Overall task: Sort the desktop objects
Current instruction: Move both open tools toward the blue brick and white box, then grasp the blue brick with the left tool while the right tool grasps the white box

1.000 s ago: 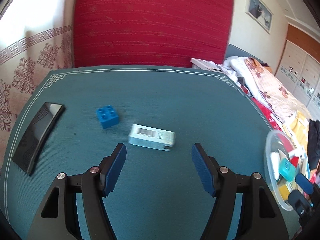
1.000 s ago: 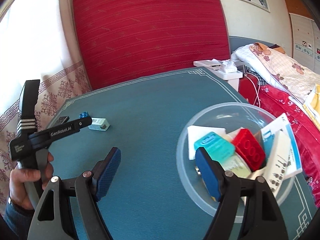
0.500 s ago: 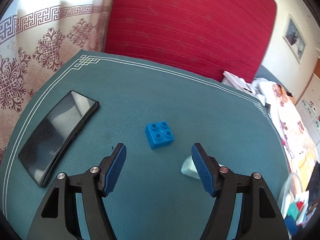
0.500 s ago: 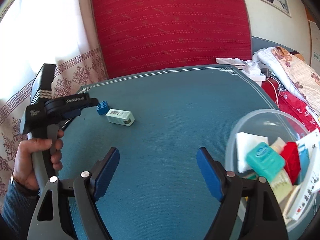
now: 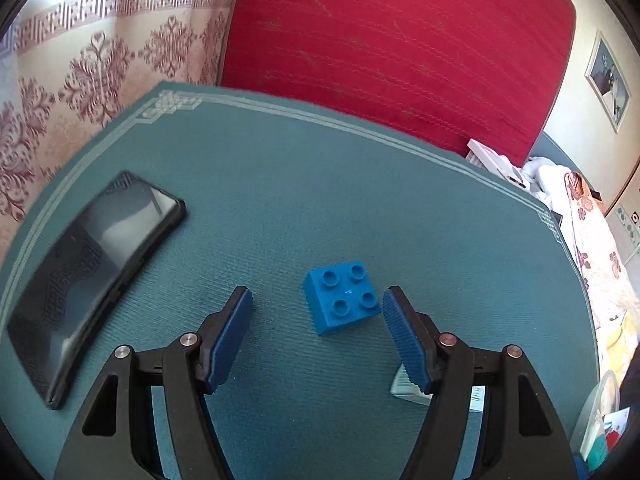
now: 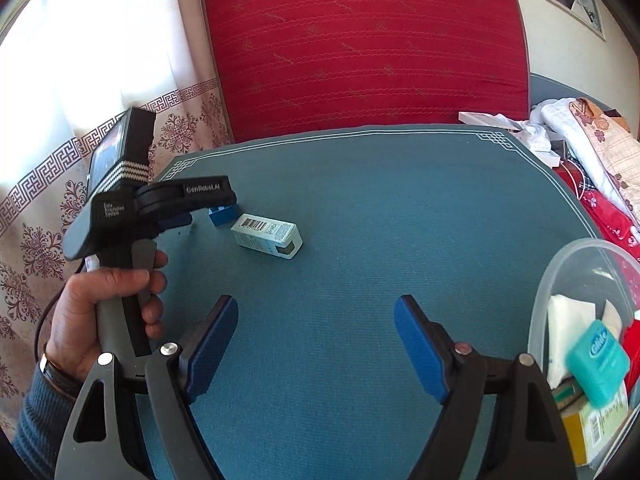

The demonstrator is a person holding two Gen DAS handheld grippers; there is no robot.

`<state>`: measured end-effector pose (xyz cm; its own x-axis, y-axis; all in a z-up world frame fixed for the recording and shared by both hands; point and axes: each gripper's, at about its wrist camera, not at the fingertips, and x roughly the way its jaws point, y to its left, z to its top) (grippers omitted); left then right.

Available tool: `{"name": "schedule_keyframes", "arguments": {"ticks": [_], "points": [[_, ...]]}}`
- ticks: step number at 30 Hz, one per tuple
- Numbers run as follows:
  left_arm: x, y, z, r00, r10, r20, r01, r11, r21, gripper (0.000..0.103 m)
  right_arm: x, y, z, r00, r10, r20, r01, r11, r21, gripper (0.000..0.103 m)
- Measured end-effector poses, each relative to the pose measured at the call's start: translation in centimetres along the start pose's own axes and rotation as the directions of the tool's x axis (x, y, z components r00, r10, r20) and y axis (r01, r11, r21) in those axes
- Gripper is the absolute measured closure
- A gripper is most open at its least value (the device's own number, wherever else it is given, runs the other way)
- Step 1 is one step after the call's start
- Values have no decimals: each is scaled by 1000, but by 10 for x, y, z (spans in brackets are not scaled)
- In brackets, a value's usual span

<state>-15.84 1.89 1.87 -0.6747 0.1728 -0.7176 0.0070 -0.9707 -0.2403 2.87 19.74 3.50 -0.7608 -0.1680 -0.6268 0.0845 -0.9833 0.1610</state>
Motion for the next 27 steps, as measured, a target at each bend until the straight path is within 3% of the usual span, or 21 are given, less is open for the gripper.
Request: {"name": "schedule_keyframes", "arguments": {"ticks": [9, 20, 24, 27], "points": [[5, -8, -1, 1000, 7, 27, -9, 996, 87, 32, 16, -2, 9, 1000, 12, -2, -12, 1000, 3, 19], [3, 2, 0, 999, -24, 31, 22, 997, 70, 32, 35, 8, 14, 1000, 25, -15, -26, 999, -30, 19], [2, 4, 0, 999, 0, 32, -2, 998, 68, 57, 42, 15, 19, 999, 29, -13, -30, 998, -48, 19], [1, 11, 2, 999, -26, 26, 24, 998, 51, 59, 46, 19, 22, 999, 34, -14, -35, 998, -55, 19]]}}
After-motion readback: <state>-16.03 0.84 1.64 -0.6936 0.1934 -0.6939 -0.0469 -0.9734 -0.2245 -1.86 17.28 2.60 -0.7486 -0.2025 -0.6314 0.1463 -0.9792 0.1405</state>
